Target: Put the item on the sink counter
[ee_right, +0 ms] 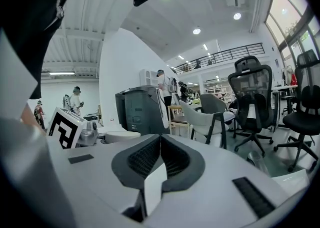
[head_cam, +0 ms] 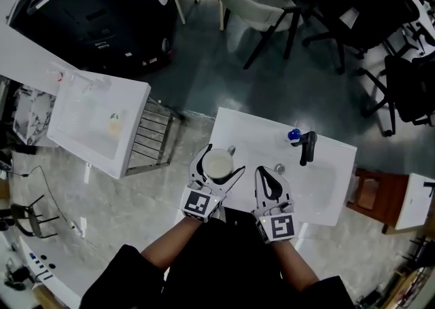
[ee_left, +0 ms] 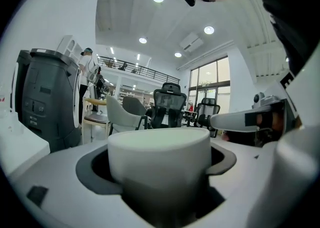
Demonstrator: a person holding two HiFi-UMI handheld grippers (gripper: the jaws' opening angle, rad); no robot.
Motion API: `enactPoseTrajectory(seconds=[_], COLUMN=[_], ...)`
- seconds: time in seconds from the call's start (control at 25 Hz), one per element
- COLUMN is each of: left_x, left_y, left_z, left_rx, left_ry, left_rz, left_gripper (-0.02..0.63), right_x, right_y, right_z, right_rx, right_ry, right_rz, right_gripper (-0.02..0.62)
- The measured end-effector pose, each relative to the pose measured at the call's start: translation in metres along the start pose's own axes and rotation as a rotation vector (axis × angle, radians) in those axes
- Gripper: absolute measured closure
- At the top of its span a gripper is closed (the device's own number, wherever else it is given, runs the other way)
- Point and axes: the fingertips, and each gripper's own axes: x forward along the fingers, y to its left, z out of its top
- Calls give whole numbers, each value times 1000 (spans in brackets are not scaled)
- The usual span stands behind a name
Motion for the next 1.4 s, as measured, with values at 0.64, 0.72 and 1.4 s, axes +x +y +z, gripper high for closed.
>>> enactPoseTrajectory(seconds=[0.64,0.72,1.4], left_x=[90,98,149], left_y=[56,60,90], left_z=[-62,-71,-131], left_rx=[76,97,116], left_ry=[19,31,128], left_rz=[125,137,170], left_gripper=[147,148,148], right_x=[37,40,66], right_y=[-30,-32,-61], right_z=[-18,-14,-42], right_rx=[23,11,28], right_ry=[1,-26,55], right_rz=[85,92,102], right_gripper=[563,563,563])
